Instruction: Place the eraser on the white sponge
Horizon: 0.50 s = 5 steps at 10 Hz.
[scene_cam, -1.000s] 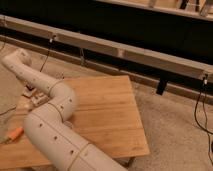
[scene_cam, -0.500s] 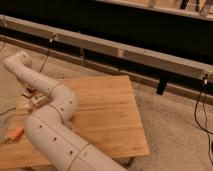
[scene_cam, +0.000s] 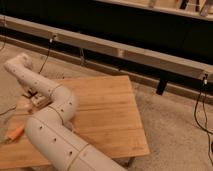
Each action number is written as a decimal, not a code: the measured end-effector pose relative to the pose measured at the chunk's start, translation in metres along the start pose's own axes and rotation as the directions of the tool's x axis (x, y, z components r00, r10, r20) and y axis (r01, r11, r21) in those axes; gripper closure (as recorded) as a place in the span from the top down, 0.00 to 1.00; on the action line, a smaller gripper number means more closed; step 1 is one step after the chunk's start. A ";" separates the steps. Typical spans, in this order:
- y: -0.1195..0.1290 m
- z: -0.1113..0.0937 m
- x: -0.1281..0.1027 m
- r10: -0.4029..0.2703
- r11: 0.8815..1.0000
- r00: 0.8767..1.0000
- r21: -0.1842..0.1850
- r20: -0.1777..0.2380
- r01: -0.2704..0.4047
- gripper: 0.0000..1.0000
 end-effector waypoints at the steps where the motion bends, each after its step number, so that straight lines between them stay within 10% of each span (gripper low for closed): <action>1: -0.001 -0.001 0.001 -0.003 1.000 1.000 0.002 -0.005 0.003 0.00; 5: -0.006 -0.007 0.003 -0.024 1.000 1.000 0.019 -0.019 0.024 0.00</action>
